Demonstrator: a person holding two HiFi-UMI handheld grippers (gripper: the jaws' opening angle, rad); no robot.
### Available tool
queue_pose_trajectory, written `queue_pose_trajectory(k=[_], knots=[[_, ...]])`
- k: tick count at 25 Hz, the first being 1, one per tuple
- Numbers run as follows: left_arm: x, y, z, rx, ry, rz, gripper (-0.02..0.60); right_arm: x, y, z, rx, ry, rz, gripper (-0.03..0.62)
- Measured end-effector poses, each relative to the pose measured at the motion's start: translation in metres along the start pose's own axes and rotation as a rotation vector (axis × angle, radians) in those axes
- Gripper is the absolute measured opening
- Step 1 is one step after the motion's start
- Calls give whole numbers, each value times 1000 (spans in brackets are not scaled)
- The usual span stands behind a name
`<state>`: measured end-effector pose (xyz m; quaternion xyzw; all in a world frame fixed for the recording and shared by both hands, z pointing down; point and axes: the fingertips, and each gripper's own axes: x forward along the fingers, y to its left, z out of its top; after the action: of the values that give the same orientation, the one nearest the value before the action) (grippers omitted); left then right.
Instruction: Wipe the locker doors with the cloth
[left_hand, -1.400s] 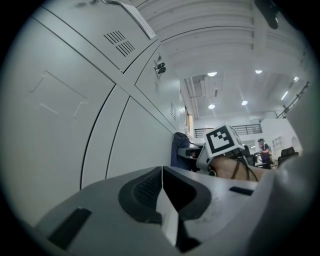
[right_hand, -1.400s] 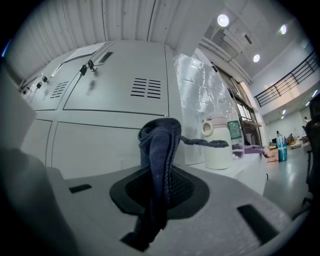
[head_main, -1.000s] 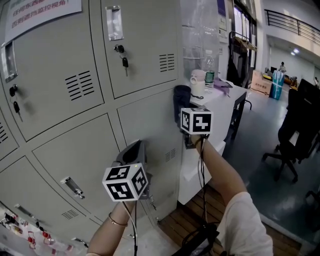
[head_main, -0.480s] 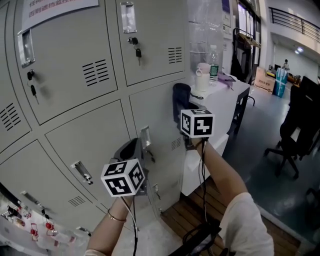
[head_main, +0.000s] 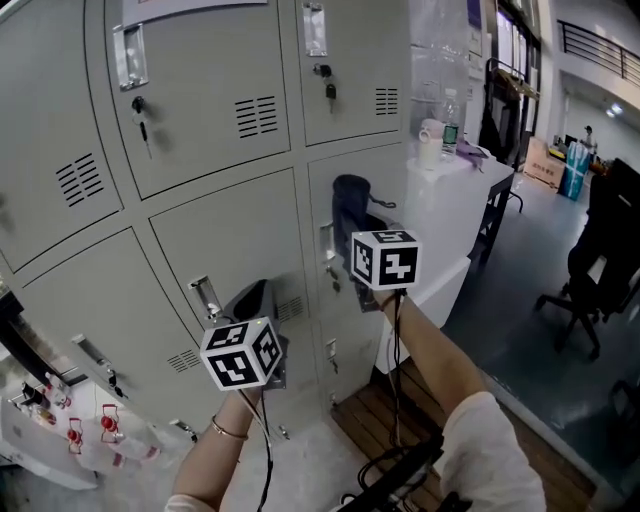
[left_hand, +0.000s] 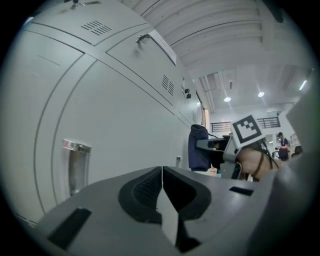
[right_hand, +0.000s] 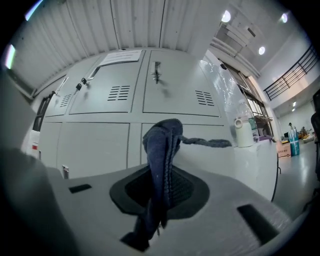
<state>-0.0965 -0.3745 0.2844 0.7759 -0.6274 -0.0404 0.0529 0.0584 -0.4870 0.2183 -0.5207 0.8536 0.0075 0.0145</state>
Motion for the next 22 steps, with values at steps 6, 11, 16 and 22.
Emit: queue_pose_trajectory(k=[6, 11, 16, 22], knots=[[-57, 50, -10, -17, -12, 86, 9, -12, 89, -21, -13, 12, 83, 48], [-97, 92, -12, -26, -14, 155, 9, -19, 178, -33, -16, 12, 202, 48], [-130, 128, -19, -22, -2, 206, 9, -18, 249, -48, -13, 27, 290, 48], [-159, 163, -20, -23, -4, 254, 9, -12, 300, -67, -3, 45, 352, 48]])
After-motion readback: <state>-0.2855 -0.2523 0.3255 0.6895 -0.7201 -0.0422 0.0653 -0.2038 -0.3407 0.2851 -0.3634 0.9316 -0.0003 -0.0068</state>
